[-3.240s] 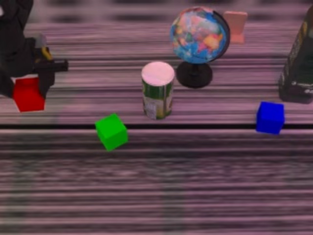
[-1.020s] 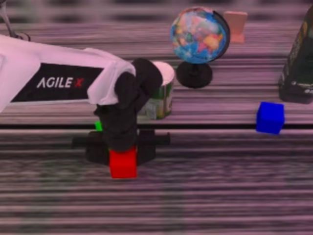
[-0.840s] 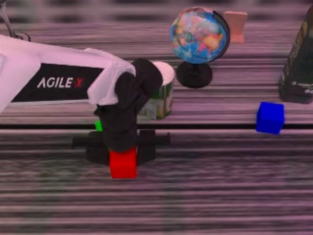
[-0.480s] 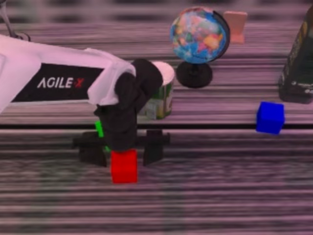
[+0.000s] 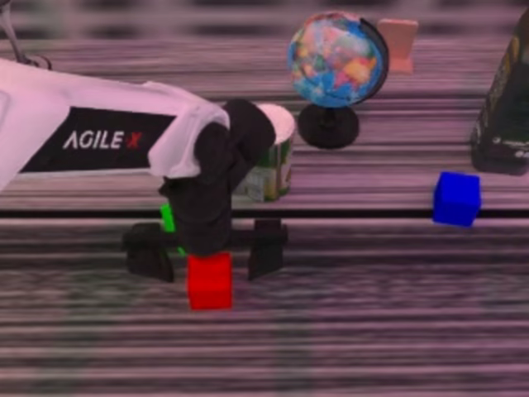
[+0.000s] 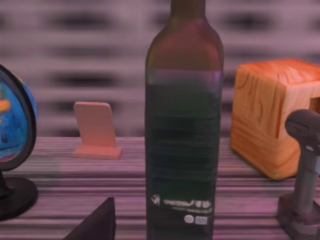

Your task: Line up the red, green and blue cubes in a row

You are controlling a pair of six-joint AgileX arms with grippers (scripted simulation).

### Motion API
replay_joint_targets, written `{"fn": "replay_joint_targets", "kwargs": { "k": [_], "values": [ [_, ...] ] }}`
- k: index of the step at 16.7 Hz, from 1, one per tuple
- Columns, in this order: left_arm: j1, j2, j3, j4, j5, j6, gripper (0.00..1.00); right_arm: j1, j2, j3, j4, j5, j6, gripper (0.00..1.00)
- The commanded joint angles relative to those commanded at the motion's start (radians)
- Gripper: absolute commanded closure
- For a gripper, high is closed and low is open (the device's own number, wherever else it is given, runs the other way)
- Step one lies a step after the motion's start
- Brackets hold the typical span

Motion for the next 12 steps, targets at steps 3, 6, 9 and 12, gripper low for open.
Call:
{"fn": "replay_joint_targets", "kwargs": {
  "k": [3,6,9,12],
  "values": [
    [0.0,-0.014,0.028,-0.041,0.0,-0.001,0.0,0.0,0.0,0.0,0.0,0.0,0.0,0.0],
    [0.008,-0.055,0.089,-0.154,0.0,-0.006,0.0,0.0,0.0,0.0,0.0,0.0,0.0,0.0],
    [0.014,-0.096,0.141,-0.242,-0.001,-0.007,0.0,0.0,0.0,0.0,0.0,0.0,0.0,0.0],
    [0.015,-0.103,0.148,-0.252,-0.001,-0.006,0.0,0.0,0.0,0.0,0.0,0.0,0.0,0.0]
  ]
}}
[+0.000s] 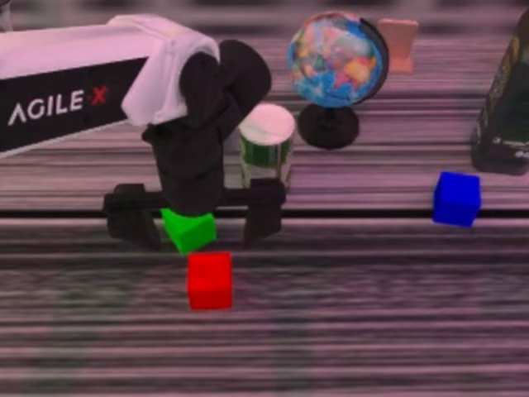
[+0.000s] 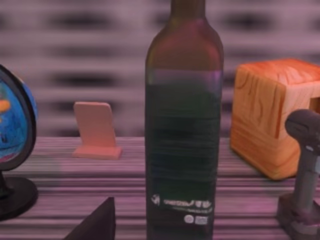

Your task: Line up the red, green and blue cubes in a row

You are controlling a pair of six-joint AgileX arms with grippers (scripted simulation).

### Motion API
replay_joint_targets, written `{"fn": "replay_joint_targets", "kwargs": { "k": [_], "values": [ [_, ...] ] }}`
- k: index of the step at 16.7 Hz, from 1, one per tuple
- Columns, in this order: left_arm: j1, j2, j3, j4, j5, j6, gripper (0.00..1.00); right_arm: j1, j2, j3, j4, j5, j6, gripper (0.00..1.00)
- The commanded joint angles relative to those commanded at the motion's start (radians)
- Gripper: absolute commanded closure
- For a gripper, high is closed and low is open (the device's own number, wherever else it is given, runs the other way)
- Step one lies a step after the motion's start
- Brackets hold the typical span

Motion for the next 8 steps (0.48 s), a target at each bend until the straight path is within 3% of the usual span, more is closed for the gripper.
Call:
{"fn": "replay_joint_targets", "kwargs": {
  "k": [4,8],
  "values": [
    [-0.002,0.015,0.011,-0.002,0.0,0.035,0.0,0.0,0.0,0.0,0.0,0.0,0.0,0.0],
    [0.022,0.067,0.074,-0.024,0.002,0.22,0.0,0.0,0.0,0.0,0.0,0.0,0.0,0.0]
  ]
}}
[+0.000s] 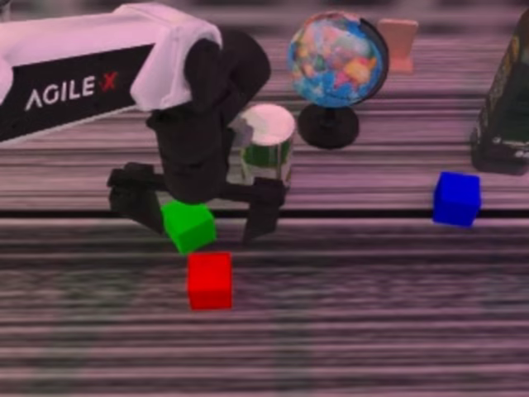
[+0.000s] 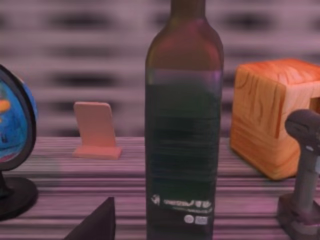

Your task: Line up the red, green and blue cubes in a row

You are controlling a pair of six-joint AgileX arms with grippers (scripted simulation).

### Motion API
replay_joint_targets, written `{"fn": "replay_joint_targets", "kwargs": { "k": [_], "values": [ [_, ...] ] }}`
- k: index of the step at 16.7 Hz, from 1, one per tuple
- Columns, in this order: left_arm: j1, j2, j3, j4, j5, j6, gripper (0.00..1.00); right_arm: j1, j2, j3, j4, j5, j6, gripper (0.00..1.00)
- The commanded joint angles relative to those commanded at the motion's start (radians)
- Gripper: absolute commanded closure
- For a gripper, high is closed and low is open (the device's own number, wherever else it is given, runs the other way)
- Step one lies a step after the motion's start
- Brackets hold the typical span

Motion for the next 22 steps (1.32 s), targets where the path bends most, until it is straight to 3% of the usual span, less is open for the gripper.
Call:
{"fn": "replay_joint_targets", "kwargs": {
  "k": [9,12,15,22],
  "values": [
    [0.102,0.141,0.164,-0.06,0.015,0.732,0.0,0.0,0.0,0.0,0.0,0.0,0.0,0.0],
    [0.132,0.161,0.203,-0.064,0.016,0.902,0.0,0.0,0.0,0.0,0.0,0.0,0.0,0.0],
    [0.148,0.166,0.223,-0.062,0.016,0.977,0.0,0.0,0.0,0.0,0.0,0.0,0.0,0.0],
    [0.145,0.169,0.208,-0.045,0.016,0.979,0.0,0.0,0.0,0.0,0.0,0.0,0.0,0.0]
  ]
}}
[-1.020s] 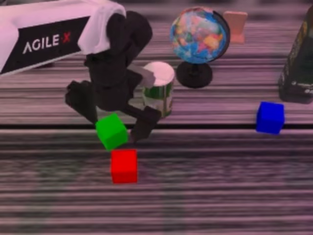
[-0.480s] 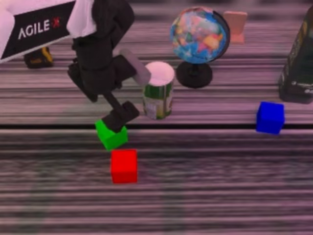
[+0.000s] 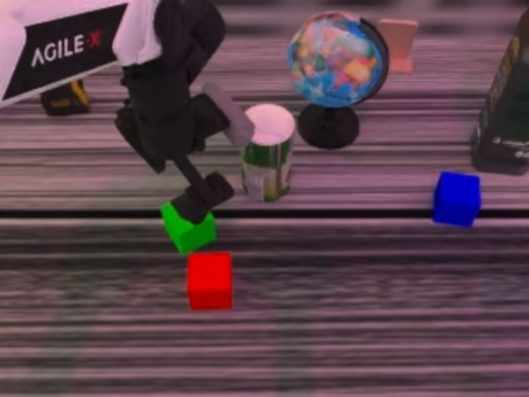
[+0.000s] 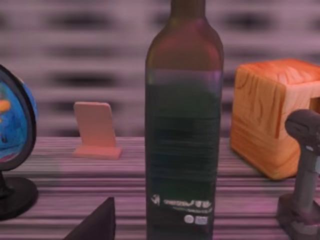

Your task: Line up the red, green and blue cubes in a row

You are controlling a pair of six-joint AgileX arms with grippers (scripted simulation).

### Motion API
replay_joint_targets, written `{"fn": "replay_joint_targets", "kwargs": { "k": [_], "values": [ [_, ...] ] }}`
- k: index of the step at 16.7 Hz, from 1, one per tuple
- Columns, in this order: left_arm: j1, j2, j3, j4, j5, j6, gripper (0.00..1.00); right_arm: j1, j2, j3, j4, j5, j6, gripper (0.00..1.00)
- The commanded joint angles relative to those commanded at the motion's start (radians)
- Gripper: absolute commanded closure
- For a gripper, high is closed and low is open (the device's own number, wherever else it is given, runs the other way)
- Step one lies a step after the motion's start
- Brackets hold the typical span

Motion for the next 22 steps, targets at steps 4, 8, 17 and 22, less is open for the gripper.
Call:
{"fn": "replay_joint_targets", "kwargs": {
  "k": [4,8,17,22],
  "values": [
    [0.003,0.056,-0.082,0.144,0.001,0.002,0.0,0.0,0.0,0.0,0.0,0.0,0.0,0.0],
    [0.005,0.112,-0.158,0.274,0.001,0.005,0.0,0.0,0.0,0.0,0.0,0.0,0.0,0.0],
    [0.005,0.116,-0.163,0.281,0.001,0.006,0.38,0.0,0.0,0.0,0.0,0.0,0.0,0.0],
    [0.005,0.116,-0.163,0.281,0.001,0.006,0.75,0.0,0.0,0.0,0.0,0.0,0.0,0.0]
  ]
}}
